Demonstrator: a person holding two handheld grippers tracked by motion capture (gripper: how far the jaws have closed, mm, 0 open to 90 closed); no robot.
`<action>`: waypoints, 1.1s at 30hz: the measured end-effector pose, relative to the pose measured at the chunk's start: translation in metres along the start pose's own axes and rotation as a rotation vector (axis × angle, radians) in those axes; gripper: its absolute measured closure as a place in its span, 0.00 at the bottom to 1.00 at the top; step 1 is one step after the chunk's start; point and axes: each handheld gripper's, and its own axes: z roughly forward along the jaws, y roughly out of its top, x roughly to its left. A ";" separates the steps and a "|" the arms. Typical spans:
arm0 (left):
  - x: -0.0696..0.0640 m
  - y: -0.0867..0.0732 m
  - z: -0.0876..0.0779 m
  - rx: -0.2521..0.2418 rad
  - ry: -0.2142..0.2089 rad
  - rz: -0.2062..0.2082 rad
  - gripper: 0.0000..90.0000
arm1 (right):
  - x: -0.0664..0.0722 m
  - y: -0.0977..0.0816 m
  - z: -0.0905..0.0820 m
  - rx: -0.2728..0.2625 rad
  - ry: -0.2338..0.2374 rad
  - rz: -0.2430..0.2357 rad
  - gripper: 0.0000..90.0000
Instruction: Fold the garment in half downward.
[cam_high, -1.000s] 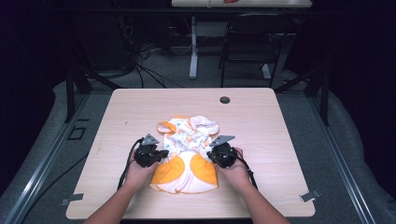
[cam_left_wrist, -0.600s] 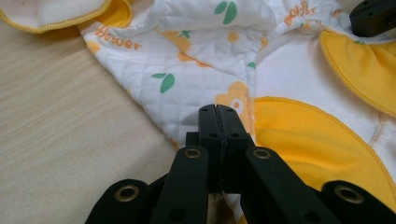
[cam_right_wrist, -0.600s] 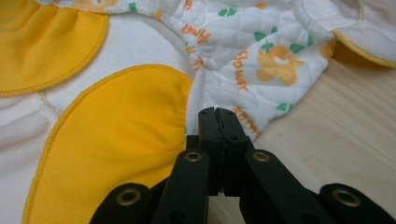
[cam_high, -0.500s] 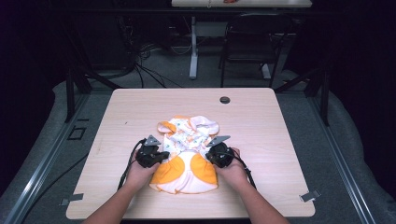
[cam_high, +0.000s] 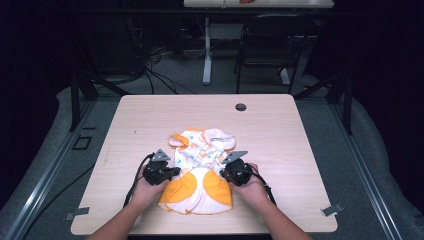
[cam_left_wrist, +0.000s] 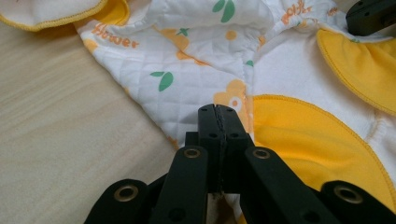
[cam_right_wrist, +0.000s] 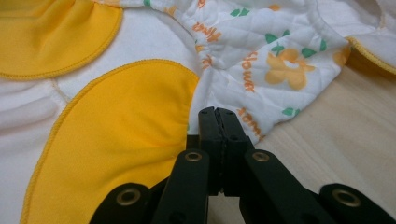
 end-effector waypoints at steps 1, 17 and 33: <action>-0.001 -0.001 -0.001 -0.004 -0.001 -0.006 1.00 | 0.001 -0.001 -0.001 0.001 0.000 -0.007 1.00; -0.014 -0.013 -0.010 0.002 -0.036 0.005 1.00 | 0.015 -0.012 -0.011 0.011 0.029 -0.049 1.00; -0.025 -0.021 -0.016 0.008 -0.065 0.012 1.00 | 0.022 -0.022 -0.021 0.020 0.051 -0.065 1.00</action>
